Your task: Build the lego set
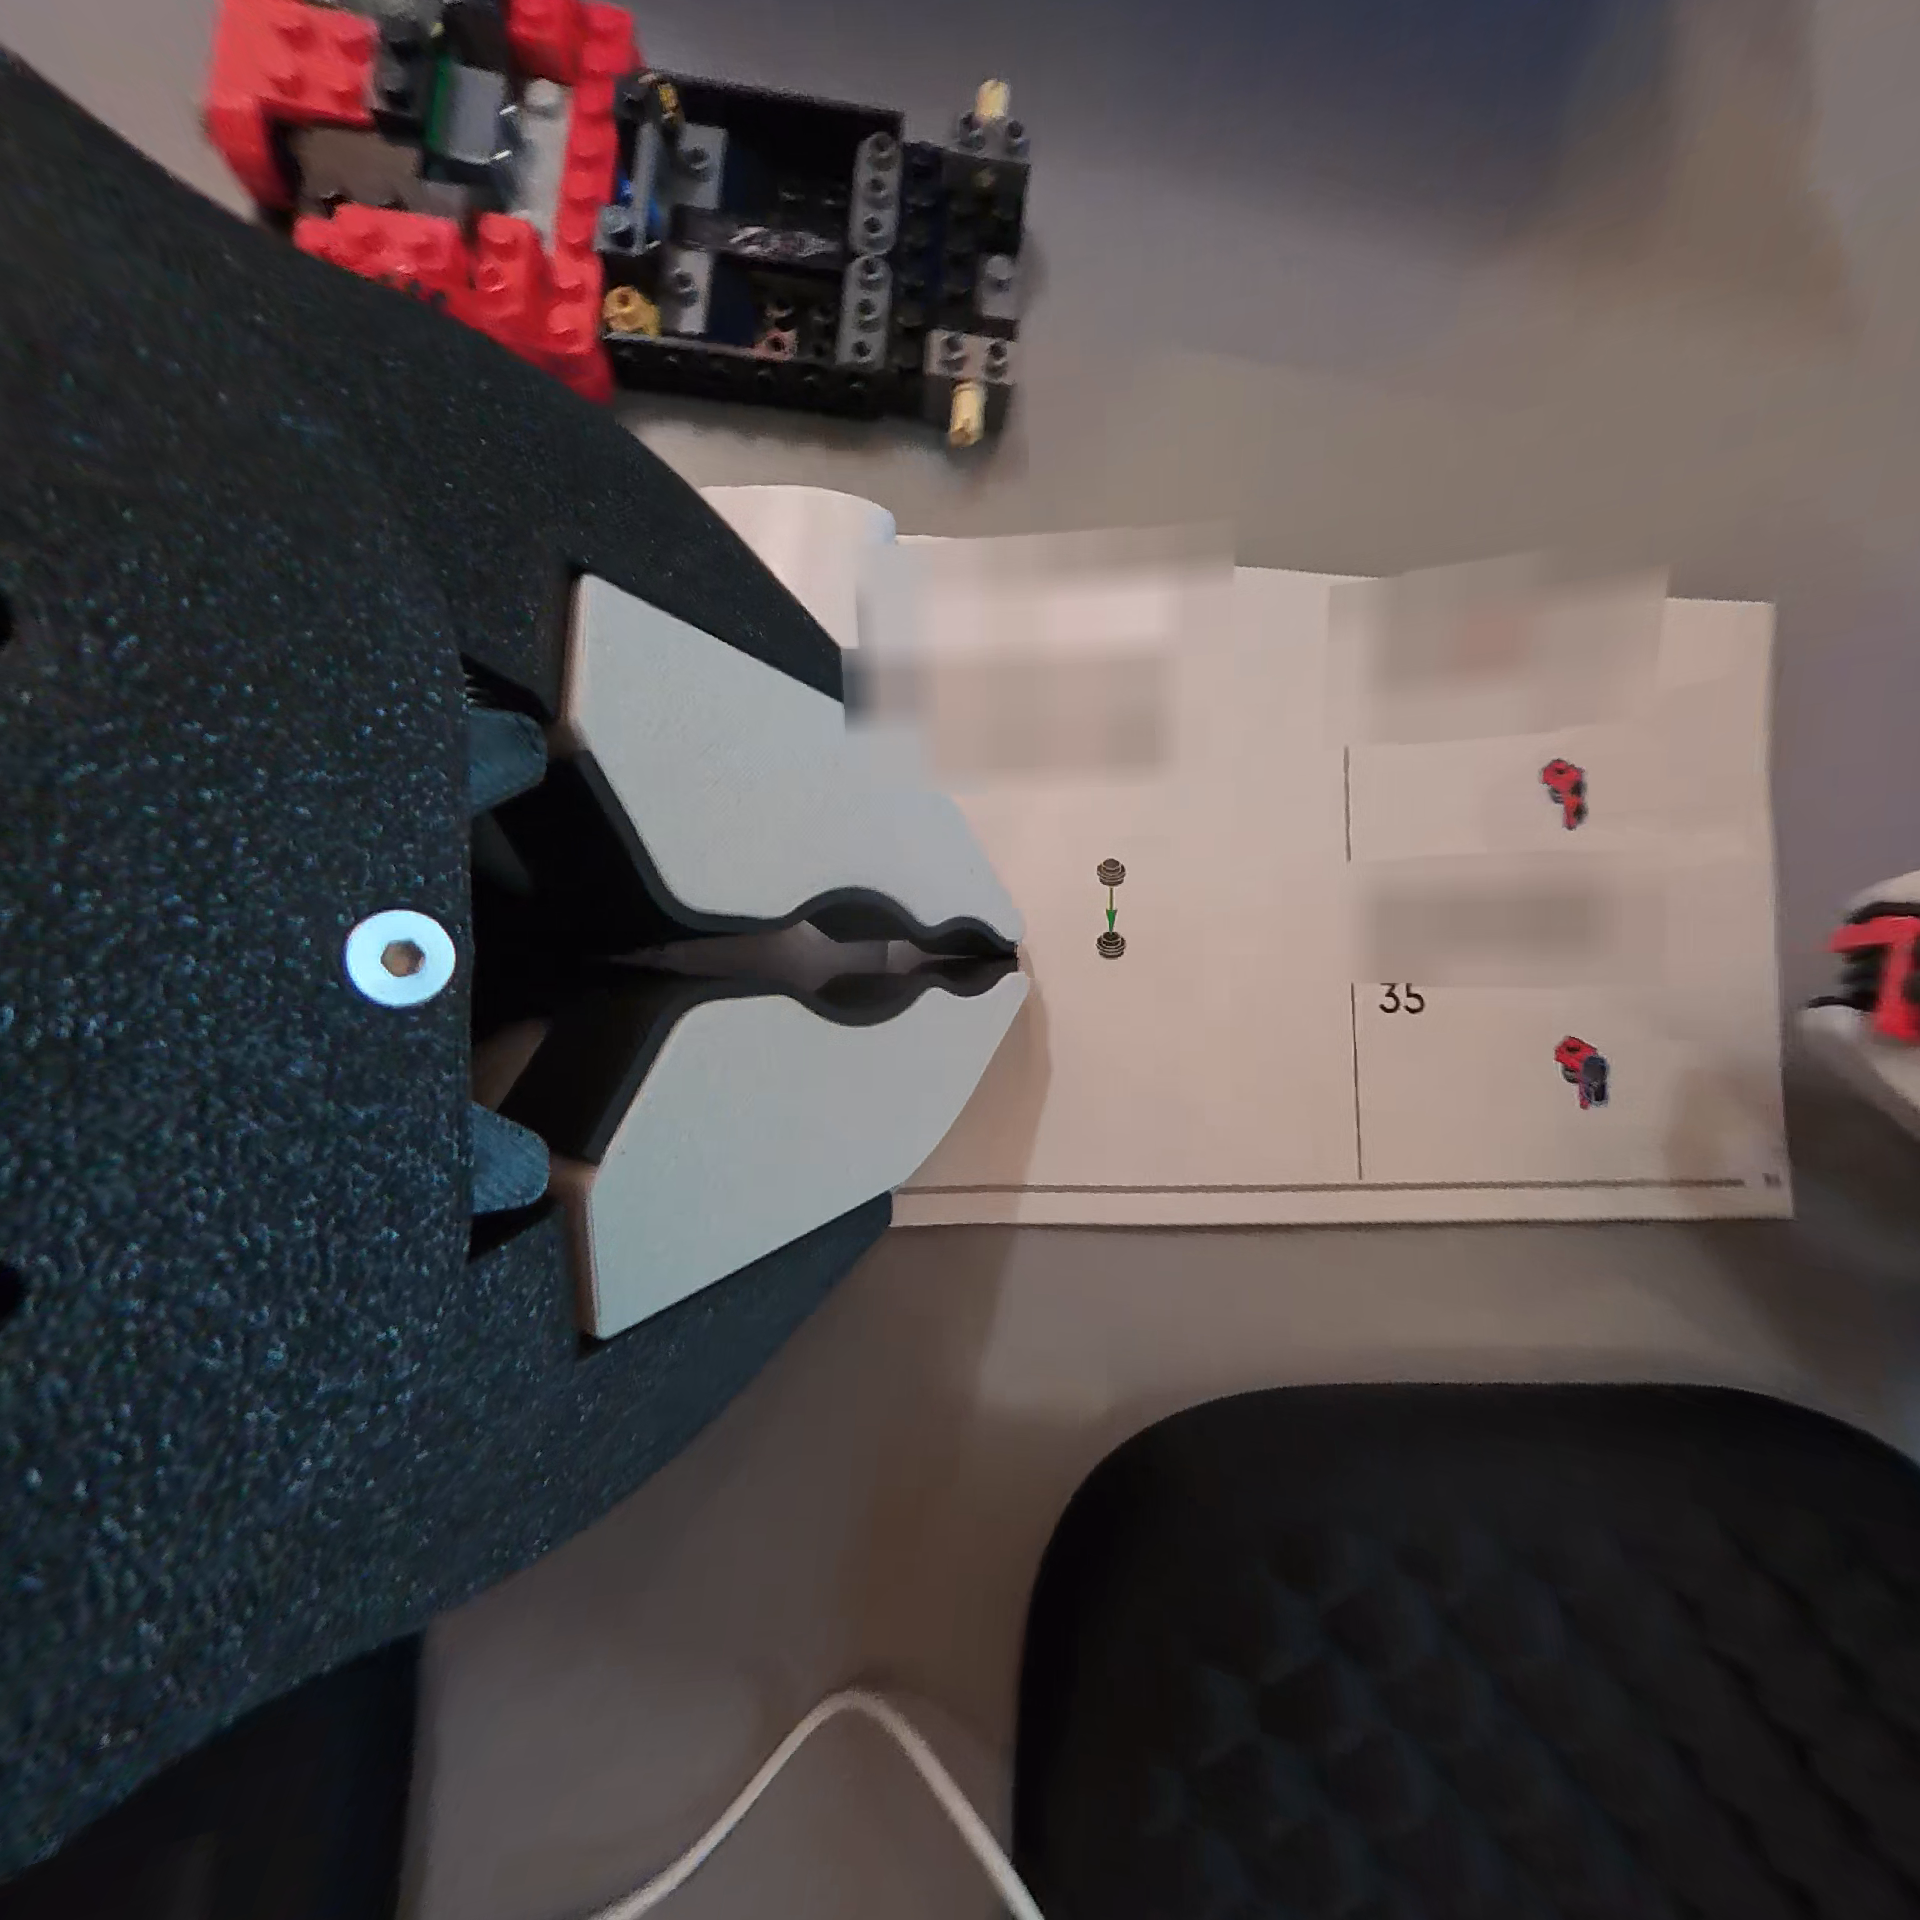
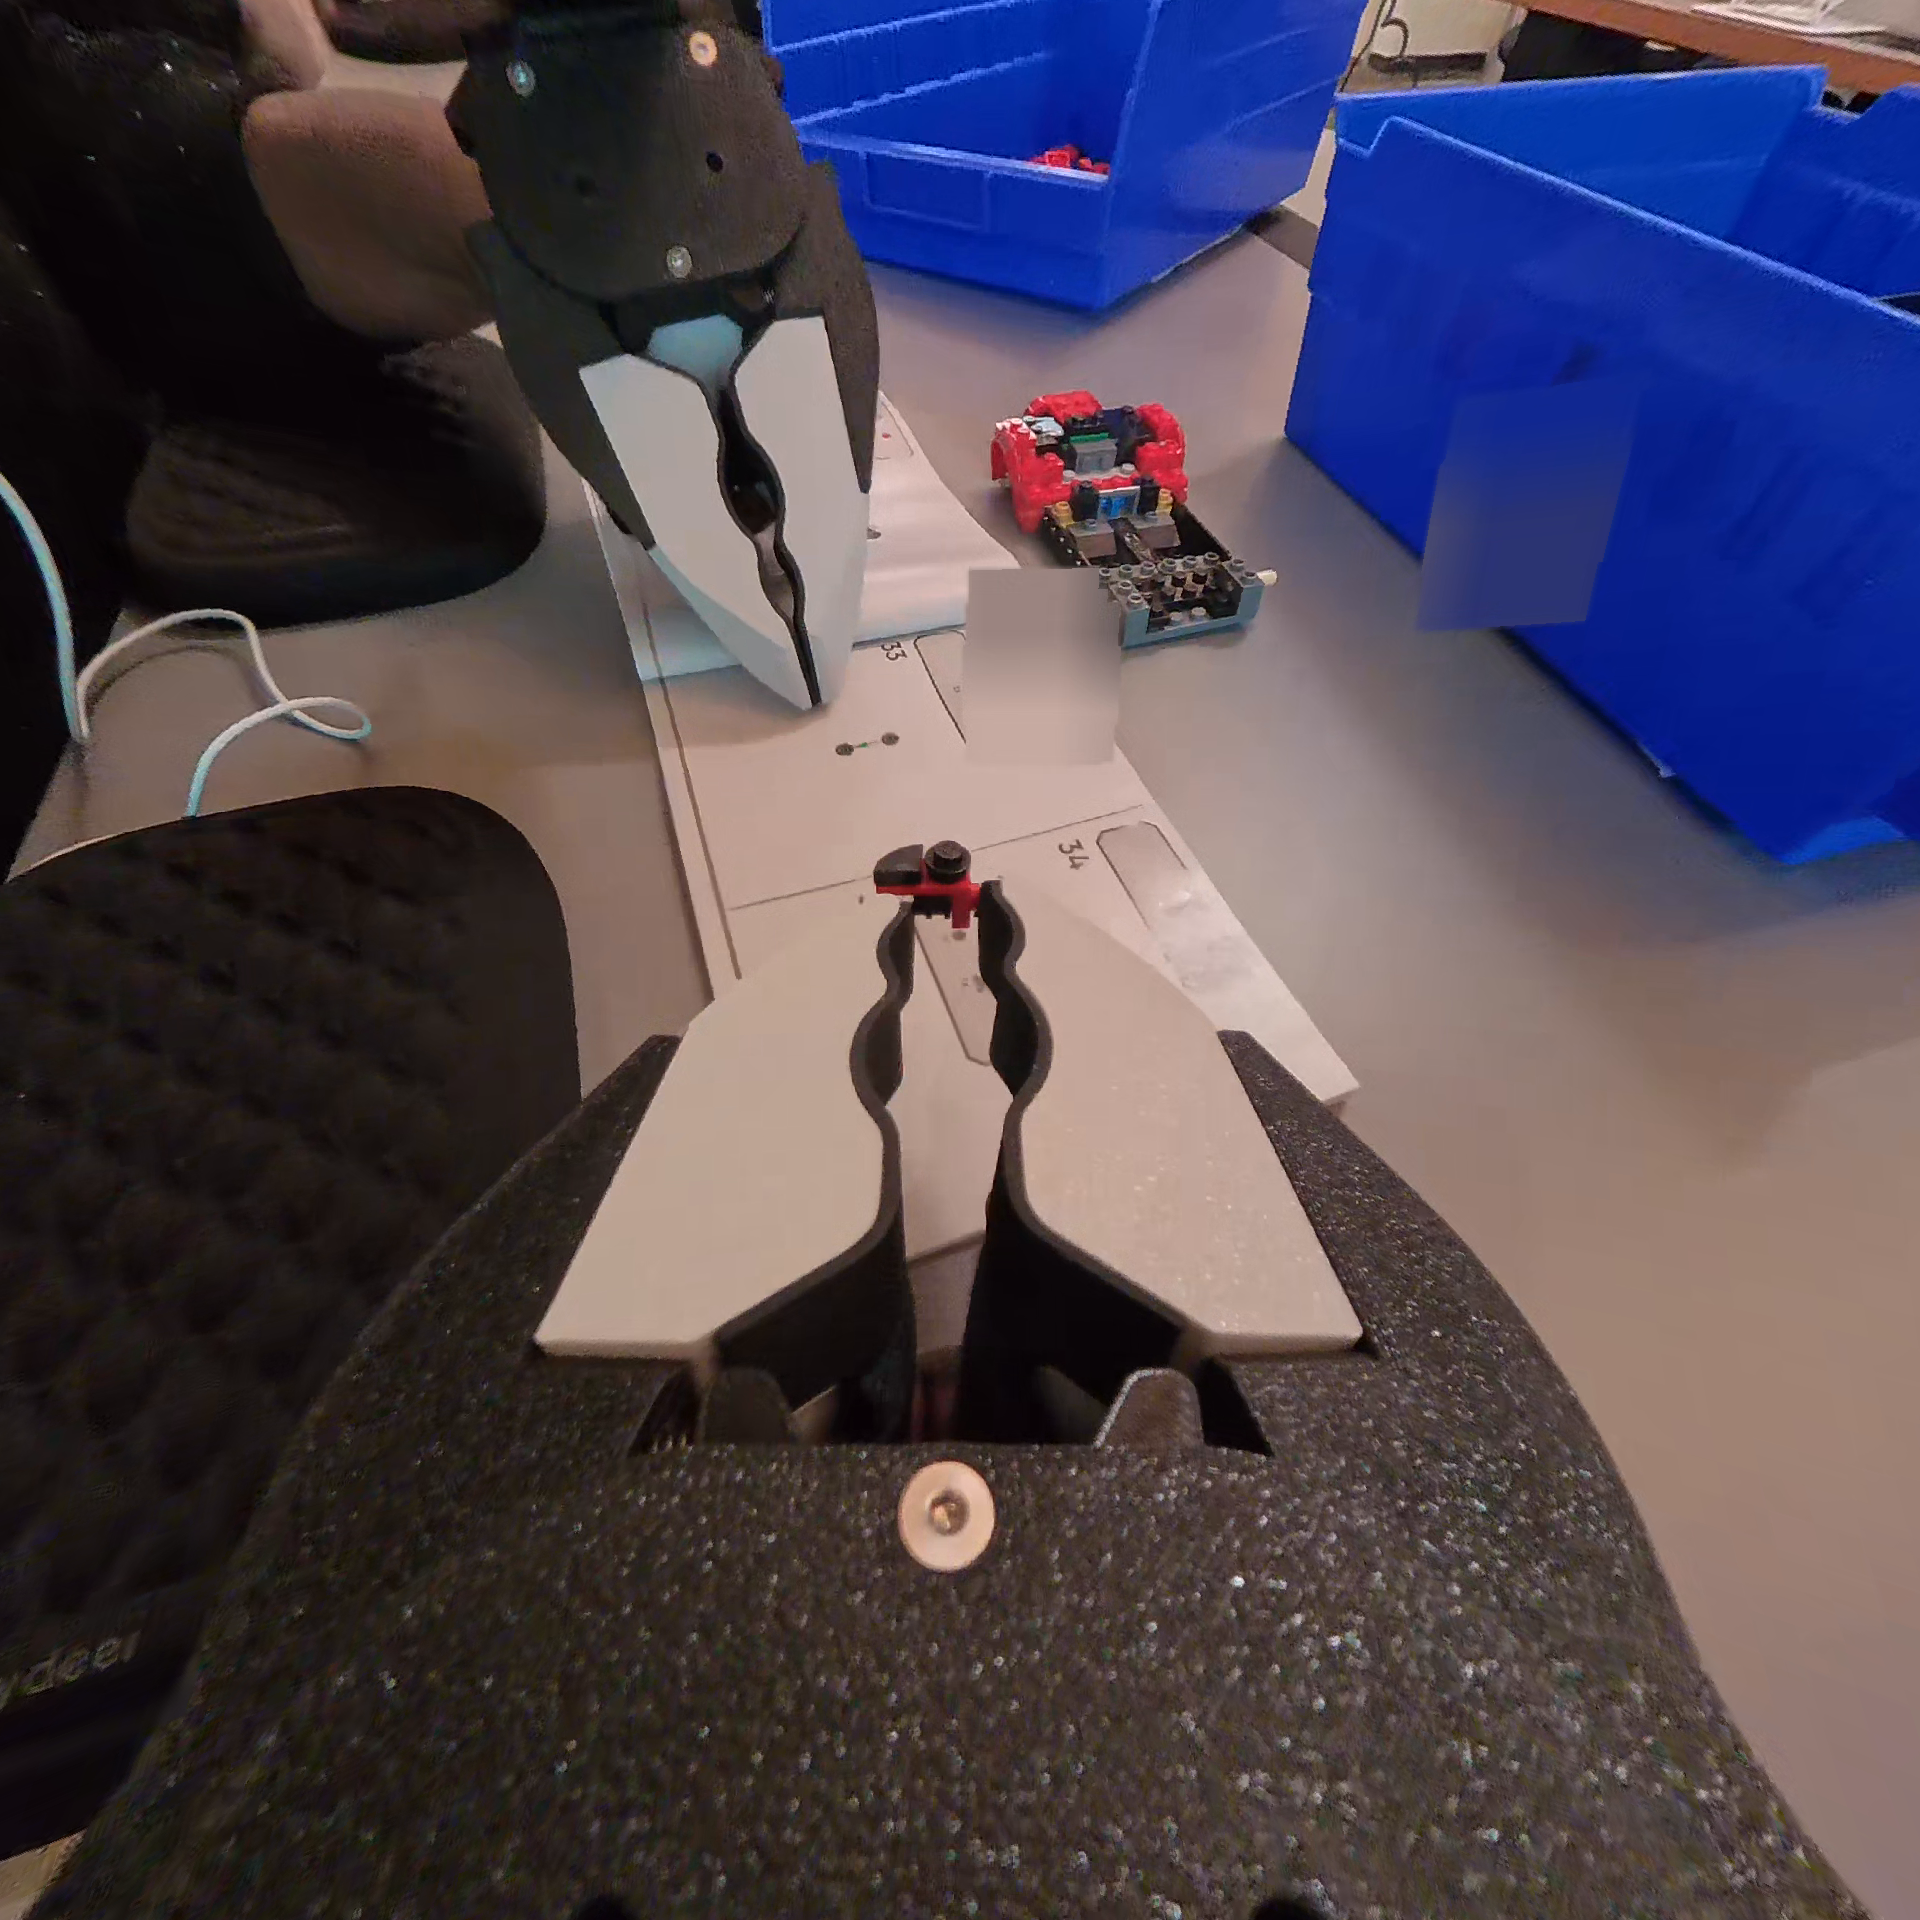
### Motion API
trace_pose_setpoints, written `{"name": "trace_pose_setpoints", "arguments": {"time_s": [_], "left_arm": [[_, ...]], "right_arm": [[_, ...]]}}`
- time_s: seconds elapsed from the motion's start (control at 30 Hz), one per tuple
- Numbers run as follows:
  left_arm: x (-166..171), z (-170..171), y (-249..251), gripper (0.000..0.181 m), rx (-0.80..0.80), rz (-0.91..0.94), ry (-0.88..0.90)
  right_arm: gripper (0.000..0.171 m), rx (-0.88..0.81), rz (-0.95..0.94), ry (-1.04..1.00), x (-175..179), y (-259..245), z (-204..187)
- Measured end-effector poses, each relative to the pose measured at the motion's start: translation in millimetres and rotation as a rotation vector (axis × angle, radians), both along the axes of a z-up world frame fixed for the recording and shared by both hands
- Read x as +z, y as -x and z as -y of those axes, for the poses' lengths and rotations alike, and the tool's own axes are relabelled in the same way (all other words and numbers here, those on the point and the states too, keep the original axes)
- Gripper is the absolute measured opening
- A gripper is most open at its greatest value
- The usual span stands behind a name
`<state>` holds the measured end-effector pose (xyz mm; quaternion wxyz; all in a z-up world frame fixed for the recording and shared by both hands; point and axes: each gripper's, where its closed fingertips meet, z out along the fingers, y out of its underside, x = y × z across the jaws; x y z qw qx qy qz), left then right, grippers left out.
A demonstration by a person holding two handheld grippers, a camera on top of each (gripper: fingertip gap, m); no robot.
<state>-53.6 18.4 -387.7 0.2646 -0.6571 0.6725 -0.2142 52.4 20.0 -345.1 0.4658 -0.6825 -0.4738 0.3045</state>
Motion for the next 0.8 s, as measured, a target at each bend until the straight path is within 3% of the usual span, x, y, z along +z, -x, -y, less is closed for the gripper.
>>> {"name": "trace_pose_setpoints", "arguments": {"time_s": [0.43, 0.8], "left_arm": [[0, 5, 43, 0.0, 0.098, 0.002, 0.07], [1, 7, 46, 0.0, 0.06, 0.107, 0.116]], "right_arm": [[0.012, 0.118, 0.084, -0.019, -10, 8, 7], [0.012, 0.246, 0.206, -0.018, -28, 19, 16]]}}
